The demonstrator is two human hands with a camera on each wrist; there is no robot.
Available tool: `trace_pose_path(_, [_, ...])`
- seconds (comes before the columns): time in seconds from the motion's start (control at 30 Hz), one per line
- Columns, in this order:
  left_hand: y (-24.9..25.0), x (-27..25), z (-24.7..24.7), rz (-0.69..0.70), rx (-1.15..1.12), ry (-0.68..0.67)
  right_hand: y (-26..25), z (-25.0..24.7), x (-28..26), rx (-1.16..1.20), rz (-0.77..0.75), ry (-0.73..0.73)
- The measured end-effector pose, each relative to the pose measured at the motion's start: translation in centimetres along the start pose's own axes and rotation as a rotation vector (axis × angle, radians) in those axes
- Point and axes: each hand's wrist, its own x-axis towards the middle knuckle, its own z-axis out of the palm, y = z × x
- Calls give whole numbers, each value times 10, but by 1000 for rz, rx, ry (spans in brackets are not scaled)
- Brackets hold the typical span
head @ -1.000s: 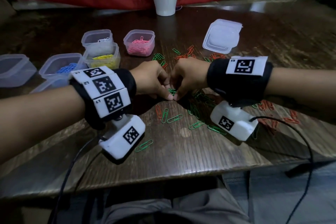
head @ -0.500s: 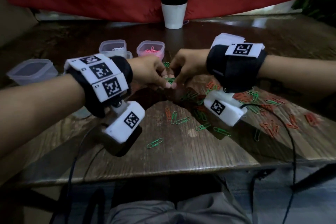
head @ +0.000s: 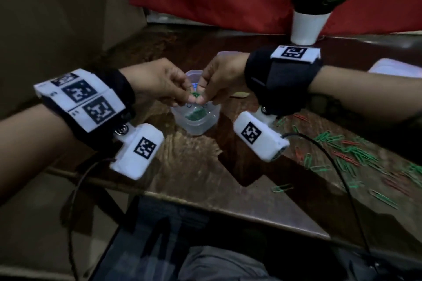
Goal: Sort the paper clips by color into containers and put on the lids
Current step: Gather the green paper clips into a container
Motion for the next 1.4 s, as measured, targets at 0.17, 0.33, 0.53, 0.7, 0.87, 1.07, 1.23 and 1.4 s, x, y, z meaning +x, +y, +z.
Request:
trace_pose_path(0.17, [-17, 10, 2, 25, 117, 94, -7, 4, 9, 61, 95, 51])
trace_pose_path(0.33, [-27, 13, -4, 54, 143, 107, -8, 8, 17, 131, 82, 170])
trace_pose_path(0.53, [-31, 16, -5, 120, 183, 69, -4, 3, 14, 170, 88, 116])
trace_pose_path(0.7, [-29, 17, -6, 173, 184, 97, 4, -35, -8, 43, 28, 192])
trace_pose_path(0.87, [-27, 18, -4, 91, 304, 87, 48, -83, -60, -124, 131, 257])
trace_pose_path(1.07, [-24, 18, 6, 56, 433, 169, 64, -69, -66, -344, 95, 268])
trace_pose_path(1.23, [-13, 25, 18, 67, 594, 169, 16, -11, -14, -467, -82, 189])
trace_pose_path(1.4, [-10, 37, 20, 42, 617, 80, 15, 23, 25, -740, 78, 70])
